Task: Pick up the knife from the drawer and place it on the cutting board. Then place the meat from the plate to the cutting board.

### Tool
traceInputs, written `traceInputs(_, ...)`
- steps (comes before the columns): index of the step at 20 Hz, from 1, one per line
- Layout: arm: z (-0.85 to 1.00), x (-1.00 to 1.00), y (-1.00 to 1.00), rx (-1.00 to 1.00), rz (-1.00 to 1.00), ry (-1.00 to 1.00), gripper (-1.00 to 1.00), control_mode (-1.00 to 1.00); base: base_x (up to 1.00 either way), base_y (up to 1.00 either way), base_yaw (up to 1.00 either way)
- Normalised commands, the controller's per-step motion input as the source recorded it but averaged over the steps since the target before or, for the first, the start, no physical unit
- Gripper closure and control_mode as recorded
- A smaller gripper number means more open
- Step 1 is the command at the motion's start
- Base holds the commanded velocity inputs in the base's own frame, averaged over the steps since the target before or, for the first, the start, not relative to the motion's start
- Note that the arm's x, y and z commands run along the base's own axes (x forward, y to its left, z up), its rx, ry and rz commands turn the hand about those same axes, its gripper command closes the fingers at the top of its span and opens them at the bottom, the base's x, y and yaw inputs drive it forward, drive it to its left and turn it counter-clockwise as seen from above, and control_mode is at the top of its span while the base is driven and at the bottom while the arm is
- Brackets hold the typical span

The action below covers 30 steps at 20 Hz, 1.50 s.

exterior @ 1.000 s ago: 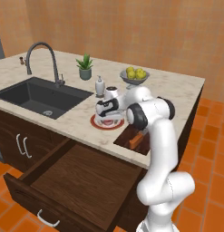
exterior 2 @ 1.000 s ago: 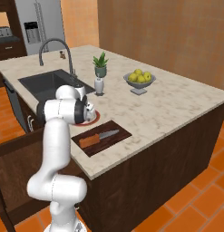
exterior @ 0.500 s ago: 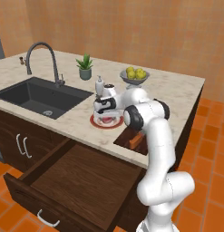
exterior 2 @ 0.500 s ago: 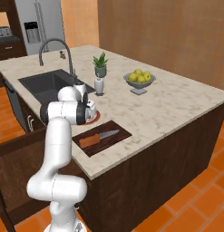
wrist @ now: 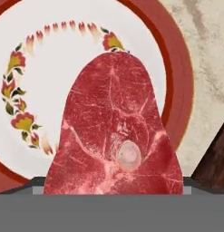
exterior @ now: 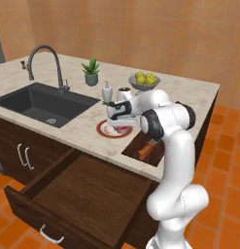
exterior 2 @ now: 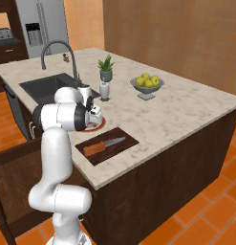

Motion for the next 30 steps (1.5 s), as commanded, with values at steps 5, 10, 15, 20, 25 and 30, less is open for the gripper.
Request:
traceInputs(5,-0.03,-0.25,-0.45,0.03,-0.37,0.00,1.00,-1.00,0.00,0.00,0.00)
traceInputs(10,-0.23,-0.21,-0.12,0.00,-0.39,0.00,1.00,-1.00,0.00,0.00,0.00)
traceInputs(15,-0.16,-0.37,-0.12,0.00,-0.28,-0.02,1.00,-1.00,0.00,0.00,0.00)
traceInputs(20,-0.09,0.00,-0.14,0.00,-0.15,0.00,1.00,-1.00,0.00,0.00,0.00)
traceInputs(25,-0.07,-0.03,-0.33,0.00,-0.10,0.00,1.00,-1.00,0.00,0.00,0.00)
traceInputs(30,0.00,-0.11,-0.21,0.00,-0.08,0.00,-1.00,-1.00,0.00,0.00,0.00)
